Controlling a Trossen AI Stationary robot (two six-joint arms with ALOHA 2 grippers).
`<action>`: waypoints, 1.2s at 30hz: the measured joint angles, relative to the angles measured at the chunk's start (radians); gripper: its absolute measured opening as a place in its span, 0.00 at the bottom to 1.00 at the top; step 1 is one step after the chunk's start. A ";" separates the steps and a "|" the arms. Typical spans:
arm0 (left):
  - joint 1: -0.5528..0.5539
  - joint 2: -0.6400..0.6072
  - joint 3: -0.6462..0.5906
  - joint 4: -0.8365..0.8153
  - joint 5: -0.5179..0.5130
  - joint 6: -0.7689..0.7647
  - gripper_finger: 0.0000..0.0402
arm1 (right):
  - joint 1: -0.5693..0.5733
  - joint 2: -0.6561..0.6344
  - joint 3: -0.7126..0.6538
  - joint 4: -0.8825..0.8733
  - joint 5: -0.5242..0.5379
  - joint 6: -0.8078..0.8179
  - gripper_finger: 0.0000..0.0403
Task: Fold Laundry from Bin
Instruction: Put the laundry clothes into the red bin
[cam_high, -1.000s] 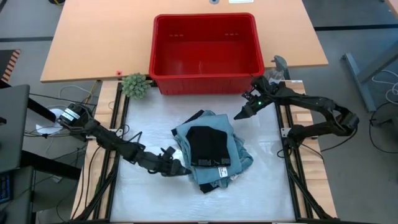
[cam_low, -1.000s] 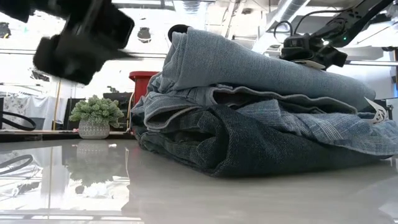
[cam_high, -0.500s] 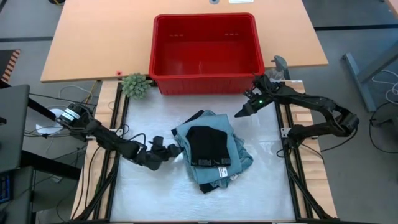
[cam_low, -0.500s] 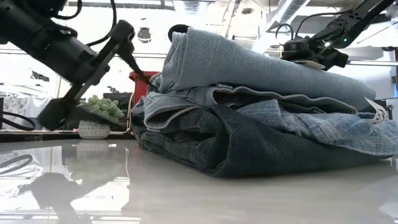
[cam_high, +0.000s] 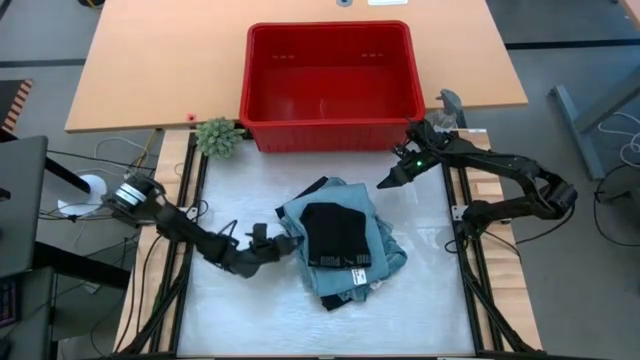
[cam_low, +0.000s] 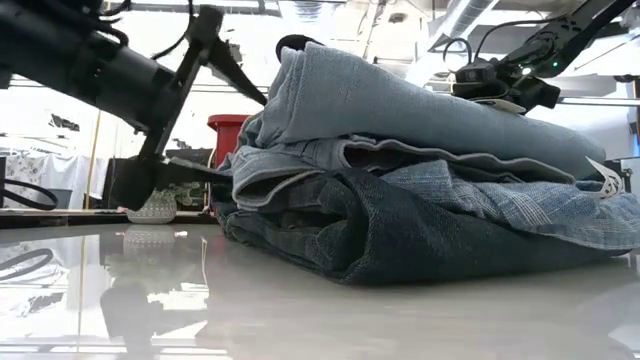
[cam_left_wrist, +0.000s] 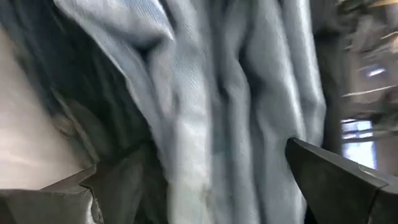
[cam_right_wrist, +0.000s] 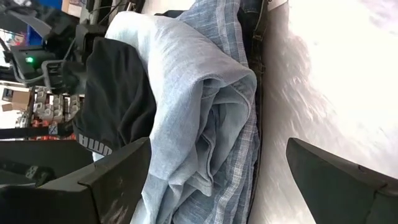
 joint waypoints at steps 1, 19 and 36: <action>-0.013 0.024 0.000 0.064 -0.035 0.002 0.90 | 0.002 0.000 0.000 0.001 0.001 -0.001 0.99; 0.001 0.139 0.008 0.098 0.004 0.003 0.90 | 0.040 0.000 0.000 -0.012 0.004 -0.007 0.99; -0.006 -0.002 0.014 -0.250 0.203 -0.293 0.90 | 0.039 0.000 0.000 -0.019 0.009 0.001 0.99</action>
